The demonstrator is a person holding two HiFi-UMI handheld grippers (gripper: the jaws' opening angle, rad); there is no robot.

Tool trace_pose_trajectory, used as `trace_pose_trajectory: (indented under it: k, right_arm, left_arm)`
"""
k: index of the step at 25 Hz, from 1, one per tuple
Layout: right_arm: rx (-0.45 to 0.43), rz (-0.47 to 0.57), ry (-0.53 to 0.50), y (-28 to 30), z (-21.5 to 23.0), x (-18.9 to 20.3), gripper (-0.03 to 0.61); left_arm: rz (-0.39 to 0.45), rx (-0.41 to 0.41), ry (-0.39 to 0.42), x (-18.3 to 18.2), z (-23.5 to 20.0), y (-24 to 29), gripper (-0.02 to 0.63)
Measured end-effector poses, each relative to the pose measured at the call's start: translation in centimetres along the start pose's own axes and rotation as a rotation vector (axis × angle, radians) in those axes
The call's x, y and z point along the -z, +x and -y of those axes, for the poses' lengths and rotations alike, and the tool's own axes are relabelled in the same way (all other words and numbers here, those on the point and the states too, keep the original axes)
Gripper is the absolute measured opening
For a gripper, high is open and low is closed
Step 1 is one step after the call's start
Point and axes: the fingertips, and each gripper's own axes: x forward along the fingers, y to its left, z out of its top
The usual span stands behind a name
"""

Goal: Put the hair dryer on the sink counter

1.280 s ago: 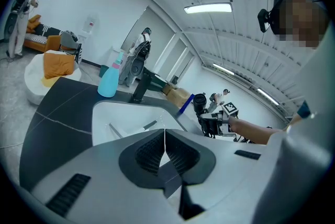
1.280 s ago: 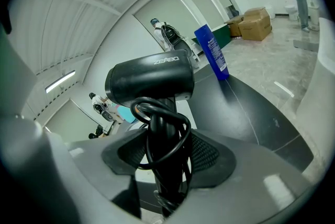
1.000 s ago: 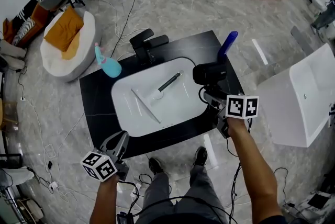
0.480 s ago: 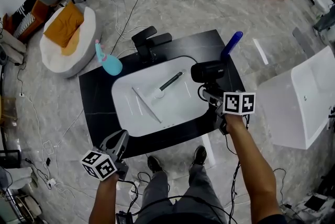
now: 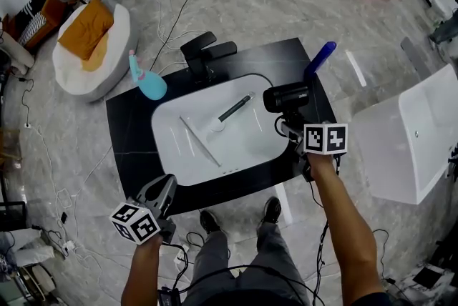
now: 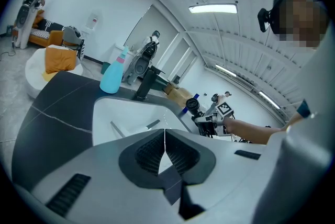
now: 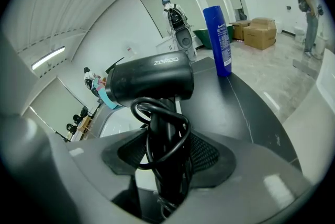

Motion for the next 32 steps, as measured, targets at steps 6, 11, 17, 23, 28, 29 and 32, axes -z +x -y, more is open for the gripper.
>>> trace_pose_trajectory:
  k: [6,11,17,23,28,29,32]
  right_arm:
    - [0.057,-0.026,0.001,0.6,1.2,0.4,0.255]
    - [0.099,-0.048,0.015,1.2,2.4,0.6,0.256]
    - [0.159,-0.077,0.049,1.6,4.0,1.1,0.258]
    - [0.198,-0.063,0.063,1.7,5.1,0.8,0.244]
    - [0.202,-0.08,0.052,1.8,5.1,0.8,0.245]
    - [0.199,-0.085,0.052,1.8,5.1,0.9,0.245]
    - [0.189,-0.099,0.043,1.5,4.9,0.8,0.246]
  left_arm:
    - [-0.001,-0.002,-0.01,0.6,-0.7,0.1,0.011]
    - [0.002,-0.004,-0.018,0.7,-1.0,-0.1,0.011]
    - [0.014,-0.013,-0.025,0.3,-1.3,-0.9,0.011]
    - [0.026,-0.02,-0.032,0.1,-1.8,-1.5,0.011]
    - [0.039,-0.025,-0.038,-0.2,-1.9,-2.1,0.011]
    - [0.043,-0.026,-0.037,-0.3,-1.9,-2.3,0.011]
    - [0.055,-0.033,-0.039,-0.6,-2.0,-2.9,0.011]
